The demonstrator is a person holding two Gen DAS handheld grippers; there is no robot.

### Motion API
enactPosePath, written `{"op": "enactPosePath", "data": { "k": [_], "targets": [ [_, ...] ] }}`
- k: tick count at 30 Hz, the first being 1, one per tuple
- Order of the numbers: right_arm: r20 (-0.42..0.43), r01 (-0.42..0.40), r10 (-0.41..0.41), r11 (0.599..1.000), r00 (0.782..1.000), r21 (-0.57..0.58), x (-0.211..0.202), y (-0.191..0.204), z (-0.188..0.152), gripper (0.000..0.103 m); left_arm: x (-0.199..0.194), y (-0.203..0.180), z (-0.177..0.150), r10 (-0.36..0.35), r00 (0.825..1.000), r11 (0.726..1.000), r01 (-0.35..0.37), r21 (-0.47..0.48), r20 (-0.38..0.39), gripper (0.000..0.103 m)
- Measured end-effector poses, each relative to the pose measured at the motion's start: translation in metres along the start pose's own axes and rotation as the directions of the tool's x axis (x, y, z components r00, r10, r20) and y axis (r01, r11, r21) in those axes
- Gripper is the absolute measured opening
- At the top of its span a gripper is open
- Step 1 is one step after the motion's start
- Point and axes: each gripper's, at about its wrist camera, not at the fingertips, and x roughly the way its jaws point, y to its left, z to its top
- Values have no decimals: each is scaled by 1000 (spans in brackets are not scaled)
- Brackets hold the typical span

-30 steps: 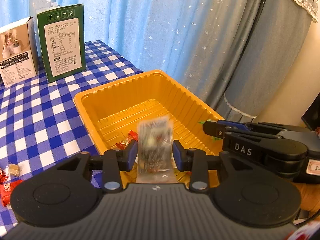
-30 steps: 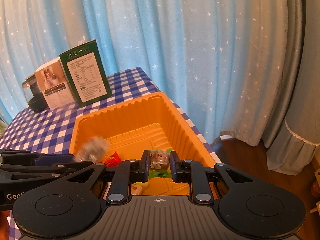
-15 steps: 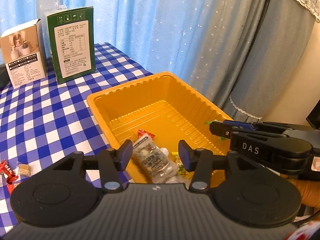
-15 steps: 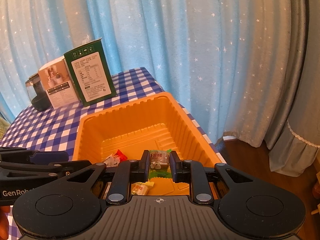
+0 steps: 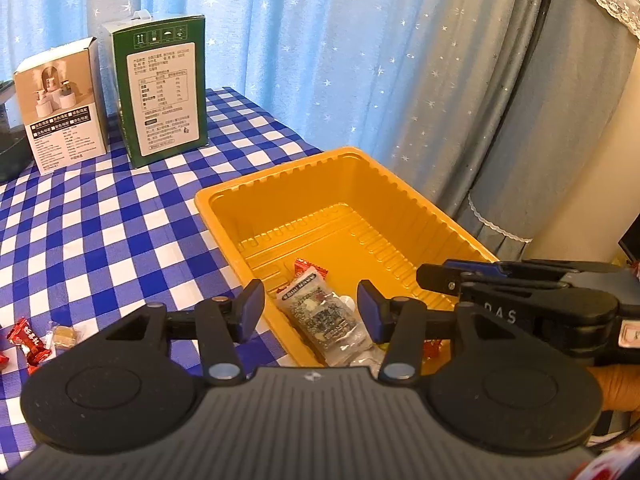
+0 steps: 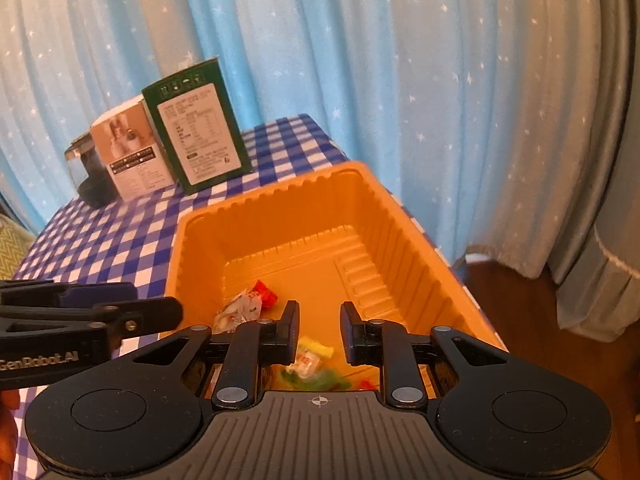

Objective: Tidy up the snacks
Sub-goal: 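Move both tools back to the red snacks on the table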

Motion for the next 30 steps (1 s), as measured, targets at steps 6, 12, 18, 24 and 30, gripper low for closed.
{"op": "enactPosePath", "data": {
  "k": [6, 12, 18, 24, 30],
  "targets": [
    [70, 17, -23, 997, 997, 82, -11, -13, 4, 61, -6, 9, 1, 21, 1000, 1000, -20, -16, 13, 49],
    [99, 24, -32, 996, 995, 81, -16, -12, 6, 61, -10, 14, 1, 30, 999, 999, -30, -22, 19, 50],
    [118, 32, -39, 997, 992, 67, -17, -6, 7, 61, -15, 26, -3, 47, 999, 999, -47, -28, 20, 51],
    [135, 15, -17, 1000, 991, 15, -19, 11, 7, 61, -25, 43, -6, 80, 996, 996, -78, -48, 30, 53],
    [142, -15, 23, 998, 990, -59, -18, 38, 4, 61, -34, 56, -10, 106, 994, 993, -103, -59, 34, 53]
  ]
}}
